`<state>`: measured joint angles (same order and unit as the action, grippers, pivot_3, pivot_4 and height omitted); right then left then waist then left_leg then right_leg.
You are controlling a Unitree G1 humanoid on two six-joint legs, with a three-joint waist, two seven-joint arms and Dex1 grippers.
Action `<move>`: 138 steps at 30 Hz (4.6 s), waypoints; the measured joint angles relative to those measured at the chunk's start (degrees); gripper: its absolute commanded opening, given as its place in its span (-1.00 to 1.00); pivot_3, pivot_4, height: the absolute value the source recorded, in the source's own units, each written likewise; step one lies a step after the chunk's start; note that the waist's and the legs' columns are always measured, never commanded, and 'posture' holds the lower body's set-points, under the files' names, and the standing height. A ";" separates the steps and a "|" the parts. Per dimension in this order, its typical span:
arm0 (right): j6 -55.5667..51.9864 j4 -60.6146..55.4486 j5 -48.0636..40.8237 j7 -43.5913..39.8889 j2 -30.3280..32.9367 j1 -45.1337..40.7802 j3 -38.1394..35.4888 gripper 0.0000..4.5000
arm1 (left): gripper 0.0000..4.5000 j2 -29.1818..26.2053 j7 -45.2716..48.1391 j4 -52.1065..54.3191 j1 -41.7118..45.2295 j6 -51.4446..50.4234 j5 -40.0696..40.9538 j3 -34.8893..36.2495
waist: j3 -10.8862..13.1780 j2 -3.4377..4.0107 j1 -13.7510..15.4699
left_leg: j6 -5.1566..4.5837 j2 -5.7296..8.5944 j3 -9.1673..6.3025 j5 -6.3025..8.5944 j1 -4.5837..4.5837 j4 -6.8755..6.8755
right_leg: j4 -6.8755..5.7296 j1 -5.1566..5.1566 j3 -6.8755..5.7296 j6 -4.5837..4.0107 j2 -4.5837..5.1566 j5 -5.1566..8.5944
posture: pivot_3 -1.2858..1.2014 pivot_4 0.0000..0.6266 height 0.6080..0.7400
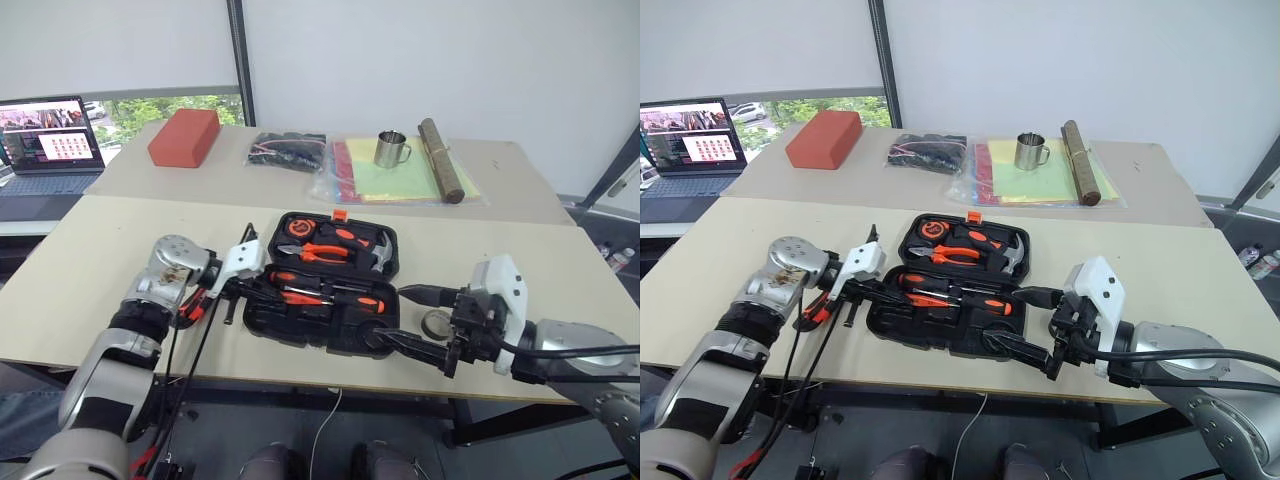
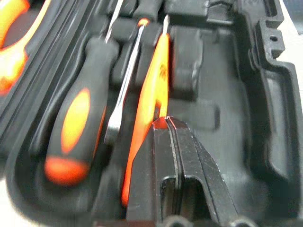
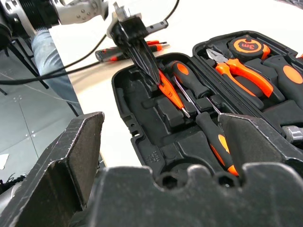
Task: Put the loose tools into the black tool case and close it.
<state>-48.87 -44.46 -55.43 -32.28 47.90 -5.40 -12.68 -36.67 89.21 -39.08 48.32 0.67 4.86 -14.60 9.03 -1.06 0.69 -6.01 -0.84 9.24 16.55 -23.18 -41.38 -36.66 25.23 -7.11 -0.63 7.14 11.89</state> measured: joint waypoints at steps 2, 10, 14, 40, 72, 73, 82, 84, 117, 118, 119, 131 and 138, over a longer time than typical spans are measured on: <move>0.00 0.02 0.02 -0.01 0.00 -0.05 0.08 1.00 | -0.99 -0.47 0.99 0.95 -0.18 -2.31 0.57 0.60 | 0.00 0.00 -0.01 | 0.00 0.00 0.00 0.00 -0.03 0.00 | 0.01 0.02 -0.01 -0.04 -0.03 0.01 | 0.03 -0.52 0.94; 0.01 0.08 0.15 0.13 -0.43 -0.46 0.80 1.00 | -0.99 2.44 1.24 4.53 0.54 -11.80 4.48 2.71 | 0.03 -0.03 0.13 | -0.09 0.04 0.00 0.04 -0.21 -0.01 | 0.11 0.04 -0.07 0.09 -0.12 0.09 | 0.03 -0.52 0.94; 0.01 0.08 0.16 0.34 -1.02 -0.47 0.94 1.00 | -0.99 3.99 0.08 4.50 0.80 -10.85 4.19 2.67 | 0.04 -0.04 0.00 | -0.08 0.04 0.00 0.04 -0.19 0.01 | 0.12 0.05 -0.05 0.10 -0.15 0.09 | 0.03 -0.52 0.94; 0.07 2.13 0.76 0.19 -1.33 -3.53 3.11 1.00 | -0.03 1.94 -3.61 8.50 -3.77 -10.81 5.60 7.33 | 0.09 -0.05 -0.92 | -0.08 0.01 0.00 0.04 -0.15 0.15 | 0.42 0.02 -0.03 0.08 -0.20 0.05 | 0.03 -0.52 0.94; 5.99 14.25 14.39 -16.69 -5.64 -16.31 17.45 1.00 | 0.62 -11.98 -47.79 44.04 -28.75 -61.92 15.75 23.66 | 0.18 0.06 -0.89 | 0.96 0.07 0.34 0.12 0.37 0.89 | 0.45 -0.06 -0.06 -0.07 -0.70 0.04 | 0.03 -0.52 0.94; 5.99 14.18 14.50 -16.34 -5.89 -16.20 17.45 1.00 | 0.47 -11.98 -47.83 42.88 -28.33 -60.87 15.31 23.08 | 0.18 0.06 -0.88 | 1.01 0.08 0.38 0.09 0.43 1.00 | 0.45 -0.05 -0.02 -0.08 -0.67 0.05 | 0.03 -0.52 0.94; 5.93 12.72 14.18 -15.26 -6.19 -15.25 16.24 1.00 | -0.26 -12.55 -46.30 36.72 -27.32 -54.15 14.03 22.54 | 0.18 0.07 -0.78 | 1.16 0.04 0.35 0.03 0.56 1.12 | 0.43 -0.05 0.07 -0.14 -0.24 0.05 | 0.03 -0.52 0.94; 5.43 12.38 13.26 -15.66 -5.46 -14.70 15.38 1.00 | -0.26 -13.70 -44.32 34.70 -26.32 -52.95 14.96 23.60 | 0.20 0.03 -0.80 | 1.16 0.02 0.34 0.02 0.47 1.11 | 0.43 0.02 0.05 -0.15 -0.25 0.04 | 0.03 -0.52 0.94; 2.40 -0.82 6.83 -2.07 -2.40 0.18 4.58 1.00 | 0.29 -6.88 3.12 15.36 7.90 -7.21 9.04 -24.54 | 0.24 -0.04 0.02 | 0.40 0.00 0.07 -0.25 -0.05 0.46 | 0.45 0.05 0.01 -0.05 -0.66 0.08 | 0.03 -0.52 0.94; 2.40 -1.06 6.71 -1.71 -2.40 0.29 4.52 1.00 | 0.45 -6.42 3.04 14.42 8.04 -7.10 8.33 -24.51 | 0.24 -0.04 0.03 | 0.37 0.00 0.07 -0.24 -0.05 0.45 | 0.45 0.05 0.02 -0.05 -0.67 0.08 | 0.03 -0.52 0.94; 2.40 -1.11 6.65 -1.46 -2.40 0.44 4.50 1.00 | 0.67 -6.26 2.77 14.07 8.11 -7.07 8.15 -24.23 | 0.24 -0.05 -0.01 | 0.35 -0.01 0.06 -0.23 -0.07 0.44 | 0.45 0.05 0.02 -0.06 -0.67 0.08 | 0.03 -0.52 0.94; 2.40 -1.03 5.66 -1.52 -2.10 1.10 4.28 1.00 | 0.11 -4.71 3.09 13.65 9.56 -14.37 13.32 -15.93 | 0.25 -0.05 -0.15 | 0.26 -0.01 0.04 -0.20 -0.08 0.40 | 0.44 0.05 0.03 -0.04 -0.70 0.07 | 0.03 -0.52 0.94; 2.41 0.12 5.76 -2.57 -1.39 0.37 4.33 1.00 | -0.97 -14.30 3.10 14.82 8.93 -8.78 14.99 -22.63 | 0.25 -0.05 0.02 | 0.27 0.00 0.03 -0.19 -0.09 0.38 | 0.45 0.03 0.01 -0.06 -0.65 0.06 | 0.03 -0.52 0.94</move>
<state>-46.46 -44.35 -49.67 -34.85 46.51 -5.03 -8.35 -50.96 92.31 -24.26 57.25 -8.11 19.84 -37.23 9.28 -1.11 0.71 -5.75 -0.84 9.27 16.36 -23.27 -40.99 -36.21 25.27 -7.10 -0.69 6.49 11.95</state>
